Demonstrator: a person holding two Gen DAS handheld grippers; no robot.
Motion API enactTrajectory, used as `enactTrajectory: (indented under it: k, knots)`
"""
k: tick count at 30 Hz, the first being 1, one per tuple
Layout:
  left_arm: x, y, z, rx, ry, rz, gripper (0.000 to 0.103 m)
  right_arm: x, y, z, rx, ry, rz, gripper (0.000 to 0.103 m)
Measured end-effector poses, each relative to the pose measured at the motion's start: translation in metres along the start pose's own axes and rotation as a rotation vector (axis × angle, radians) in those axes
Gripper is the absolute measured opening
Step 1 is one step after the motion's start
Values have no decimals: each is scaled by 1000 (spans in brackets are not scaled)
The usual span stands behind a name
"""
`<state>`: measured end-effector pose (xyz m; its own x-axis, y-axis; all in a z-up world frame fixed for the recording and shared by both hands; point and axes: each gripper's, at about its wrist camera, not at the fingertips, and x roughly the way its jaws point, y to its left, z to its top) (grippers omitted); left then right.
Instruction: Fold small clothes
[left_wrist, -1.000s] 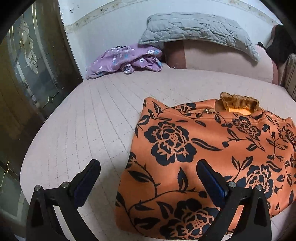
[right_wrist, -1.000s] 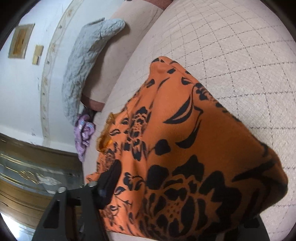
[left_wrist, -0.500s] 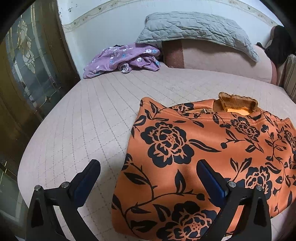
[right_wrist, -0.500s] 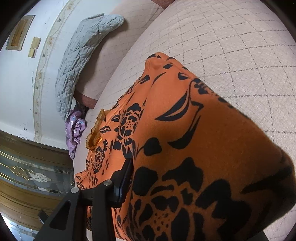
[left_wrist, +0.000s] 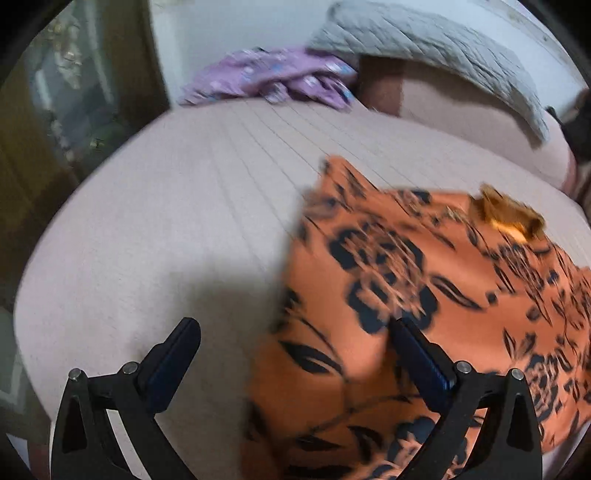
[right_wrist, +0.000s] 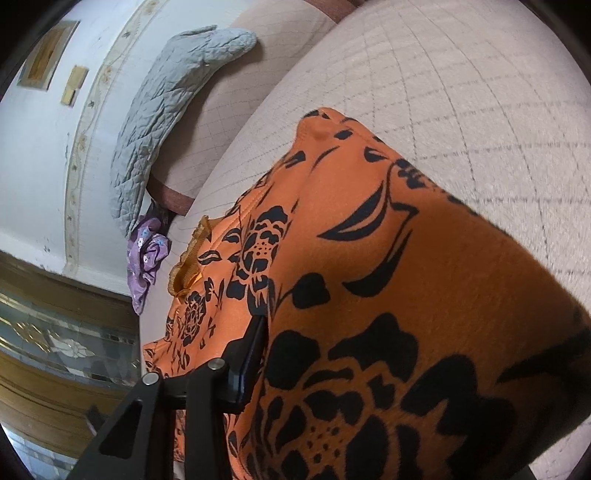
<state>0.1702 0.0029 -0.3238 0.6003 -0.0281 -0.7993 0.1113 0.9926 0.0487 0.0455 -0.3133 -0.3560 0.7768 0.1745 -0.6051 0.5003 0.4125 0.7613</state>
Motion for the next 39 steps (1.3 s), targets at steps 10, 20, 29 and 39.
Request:
enactTrajectory:
  k: [10, 20, 29, 39]
  knots:
    - [4, 55, 7, -137, -15, 200, 103, -29, 116, -24, -370, -111, 45, 33]
    - [-17, 125, 21, -273, -100, 363, 103, 63, 226, -111, -539, 134, 61, 42]
    - [-20, 157, 20, -340, -114, 298, 103, 70, 235, -152, -518, 273, 384, 88]
    - [-63, 79, 20, -118, -315, -26, 103, 13, 196, -101, -522, 140, 313, 31]
